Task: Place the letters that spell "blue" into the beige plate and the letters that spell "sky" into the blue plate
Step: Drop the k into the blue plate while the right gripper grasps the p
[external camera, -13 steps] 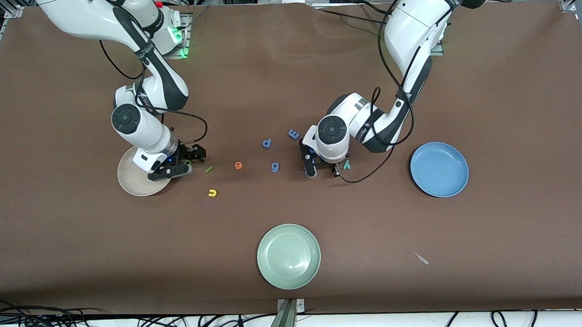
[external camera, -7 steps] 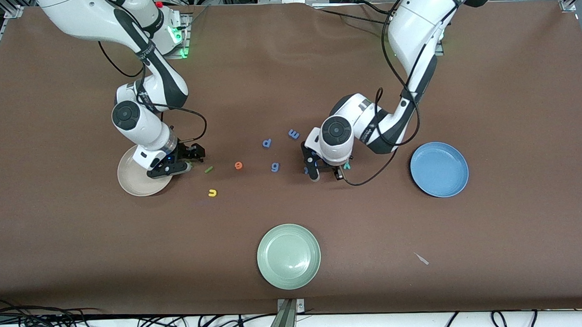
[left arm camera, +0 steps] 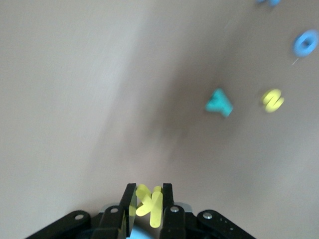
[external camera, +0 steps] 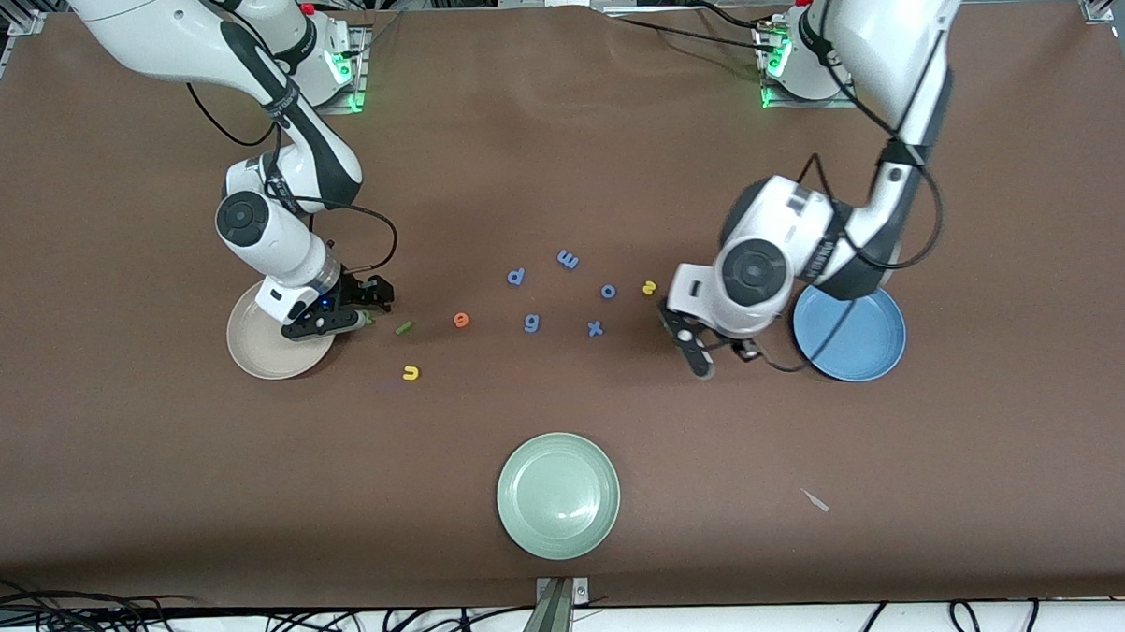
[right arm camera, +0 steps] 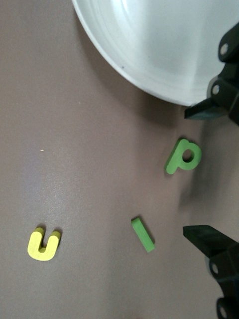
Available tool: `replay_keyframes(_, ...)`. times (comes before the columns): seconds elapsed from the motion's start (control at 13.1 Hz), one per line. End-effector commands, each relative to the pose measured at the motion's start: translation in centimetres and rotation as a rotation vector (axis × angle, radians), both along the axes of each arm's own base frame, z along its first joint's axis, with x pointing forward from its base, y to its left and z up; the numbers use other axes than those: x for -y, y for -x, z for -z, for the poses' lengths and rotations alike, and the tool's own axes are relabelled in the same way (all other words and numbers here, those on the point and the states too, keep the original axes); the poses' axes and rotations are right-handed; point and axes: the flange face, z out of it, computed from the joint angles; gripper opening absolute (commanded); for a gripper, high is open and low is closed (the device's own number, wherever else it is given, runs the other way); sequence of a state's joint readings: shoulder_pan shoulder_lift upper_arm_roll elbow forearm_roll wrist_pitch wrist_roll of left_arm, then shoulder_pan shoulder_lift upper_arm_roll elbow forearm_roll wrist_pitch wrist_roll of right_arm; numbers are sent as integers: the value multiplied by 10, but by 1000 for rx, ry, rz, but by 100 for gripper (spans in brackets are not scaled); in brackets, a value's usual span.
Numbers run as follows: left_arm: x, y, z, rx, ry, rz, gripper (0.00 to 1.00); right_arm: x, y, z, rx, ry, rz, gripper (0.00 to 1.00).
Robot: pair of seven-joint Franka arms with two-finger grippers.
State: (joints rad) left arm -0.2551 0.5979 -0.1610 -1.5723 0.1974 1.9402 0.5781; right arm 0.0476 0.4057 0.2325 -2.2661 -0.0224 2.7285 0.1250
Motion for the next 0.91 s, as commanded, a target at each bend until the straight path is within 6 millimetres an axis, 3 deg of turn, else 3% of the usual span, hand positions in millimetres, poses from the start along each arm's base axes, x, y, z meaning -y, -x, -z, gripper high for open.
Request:
replay_keyframes(0.0,-48,-3,-2,-24,-105,-45,0,1,2,2,12,-3,-6,84)
replay_keyframes(0.15,-90,-10,1,-54,-116,-109,0,1,2,3,10,-3,-4,81)
replay_keyframes(0.38,-152,-6,30,-120,-122,-211,1,1,3,9,16,-5,-17,77)
replay_keyframes(0.46,-165,0,41,-139,-121,-227,6,2,3,13,17,-5,-19,76)
replay_keyframes(0.61,-170,12,59,-136,-118,-253,7,3,3,17,21,-4,-44,76)
replay_keyframes(0.84,-176,21,75,-136,-120,-293,22,18,0,19,26,3,-86,73)
